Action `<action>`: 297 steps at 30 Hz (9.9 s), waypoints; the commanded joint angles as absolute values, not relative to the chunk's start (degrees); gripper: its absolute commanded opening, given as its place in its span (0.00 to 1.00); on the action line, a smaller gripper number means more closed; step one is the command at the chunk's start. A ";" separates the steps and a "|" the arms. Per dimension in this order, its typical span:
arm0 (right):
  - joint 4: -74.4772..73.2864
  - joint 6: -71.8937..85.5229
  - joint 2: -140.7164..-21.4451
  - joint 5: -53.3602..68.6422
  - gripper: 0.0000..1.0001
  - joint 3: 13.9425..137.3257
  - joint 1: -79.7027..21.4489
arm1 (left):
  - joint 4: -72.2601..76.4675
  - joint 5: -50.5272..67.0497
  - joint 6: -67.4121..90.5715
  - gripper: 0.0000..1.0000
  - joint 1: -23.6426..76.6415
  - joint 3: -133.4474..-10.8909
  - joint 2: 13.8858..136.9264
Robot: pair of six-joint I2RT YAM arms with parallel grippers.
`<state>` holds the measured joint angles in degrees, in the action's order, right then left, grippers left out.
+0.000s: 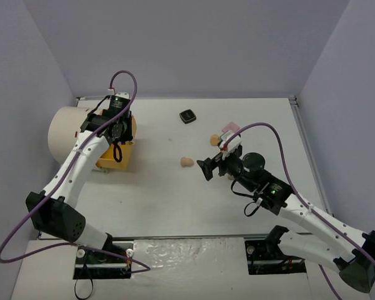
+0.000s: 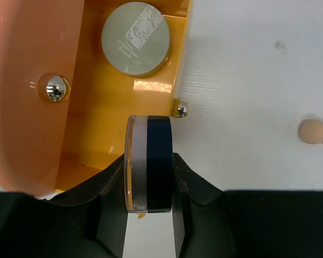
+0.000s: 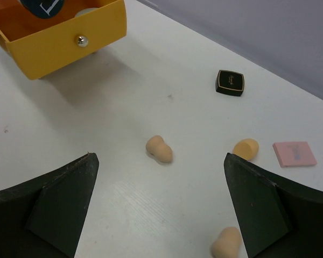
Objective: Organize the makeup
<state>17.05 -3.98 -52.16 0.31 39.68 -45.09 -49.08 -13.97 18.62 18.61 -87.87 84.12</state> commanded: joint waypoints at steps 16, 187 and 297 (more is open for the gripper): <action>19.27 -2.99 -49.39 0.99 1.00 38.52 -43.68 | -31.53 -7.92 30.78 0.23 9.60 -76.57 80.75; 15.24 -11.03 -71.35 20.48 1.00 59.92 -48.04 | -33.29 11.63 33.31 0.00 24.23 -77.09 64.40; 9.29 -7.73 -140.99 12.01 1.00 114.18 -24.70 | -25.37 -6.56 16.29 0.97 9.58 -65.24 59.30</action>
<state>7.66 -7.08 -140.92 9.27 110.28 -24.73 -28.83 -6.28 15.52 10.15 -63.99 59.81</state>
